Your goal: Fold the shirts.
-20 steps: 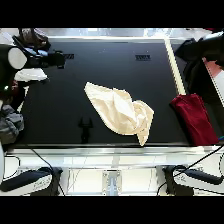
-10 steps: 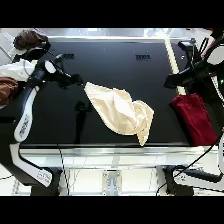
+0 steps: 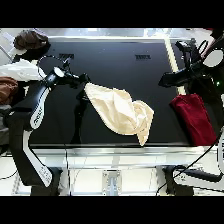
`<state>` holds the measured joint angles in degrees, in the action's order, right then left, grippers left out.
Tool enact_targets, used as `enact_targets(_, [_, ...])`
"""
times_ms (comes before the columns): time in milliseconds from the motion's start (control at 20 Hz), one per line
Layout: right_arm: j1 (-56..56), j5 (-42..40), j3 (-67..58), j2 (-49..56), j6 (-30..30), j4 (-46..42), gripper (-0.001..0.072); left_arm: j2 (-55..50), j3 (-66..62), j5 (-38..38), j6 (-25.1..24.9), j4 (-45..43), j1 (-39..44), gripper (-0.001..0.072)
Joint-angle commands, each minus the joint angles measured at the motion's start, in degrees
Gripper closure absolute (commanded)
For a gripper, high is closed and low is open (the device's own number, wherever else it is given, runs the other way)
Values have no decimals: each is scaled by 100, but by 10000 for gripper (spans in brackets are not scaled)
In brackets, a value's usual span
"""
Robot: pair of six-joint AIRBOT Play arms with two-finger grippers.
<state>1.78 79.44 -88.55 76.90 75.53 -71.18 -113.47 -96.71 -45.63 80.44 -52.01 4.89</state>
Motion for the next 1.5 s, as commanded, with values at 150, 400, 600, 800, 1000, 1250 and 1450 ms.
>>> enact_targets(150, [-2, -142, 4, 0, -15, 39, 256, -94, -61, -138, -507, 87, 184, 581])
enact_targets(400, [-2, -144, 4, 2, -15, 17, 256, -90, -61, -350, -501, 59, 201, 694])
enact_targets(600, [-2, -409, 332, 44, -17, -367, 257, -24, -61, -389, -483, 66, 151, 694])
enact_targets(800, [-4, -1119, 1641, 358, -24, 376, 247, 295, -61, -437, -485, -164, 0, 695])
enact_targets(1000, [72, -1137, 2133, 1158, -35, 391, 195, 479, -61, -994, -483, -439, -284, 695])
enact_targets(1250, [81, -1550, 2133, 1502, -39, 105, 197, 492, -59, -1574, -483, -841, -511, 695])
enact_targets(1450, [79, -1910, 2133, 1556, -39, 63, 198, 490, -61, -1572, -483, -931, -511, 695])
